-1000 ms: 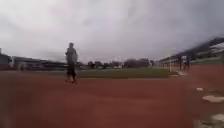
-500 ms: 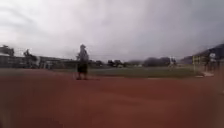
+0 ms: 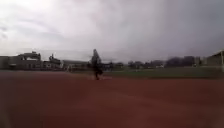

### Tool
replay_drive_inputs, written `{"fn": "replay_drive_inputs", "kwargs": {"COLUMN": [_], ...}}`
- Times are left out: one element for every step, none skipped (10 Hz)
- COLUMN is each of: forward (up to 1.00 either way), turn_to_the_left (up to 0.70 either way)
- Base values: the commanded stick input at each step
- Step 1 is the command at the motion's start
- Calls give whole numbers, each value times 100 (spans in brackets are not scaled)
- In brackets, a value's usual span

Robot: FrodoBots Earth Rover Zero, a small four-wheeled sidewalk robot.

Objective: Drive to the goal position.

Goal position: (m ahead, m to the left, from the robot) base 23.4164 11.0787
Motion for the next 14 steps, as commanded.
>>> {"fn": "replay_drive_inputs", "kwargs": {"forward": [0, 0, 0, 0, 0, 0, 0, 0, 0, 0, 0, 0, 42, 49], "turn_to_the_left": [50, 50, 50, 50, 50, 50, 50, 50, 50, 48, 25, 2, 0, 0]}}
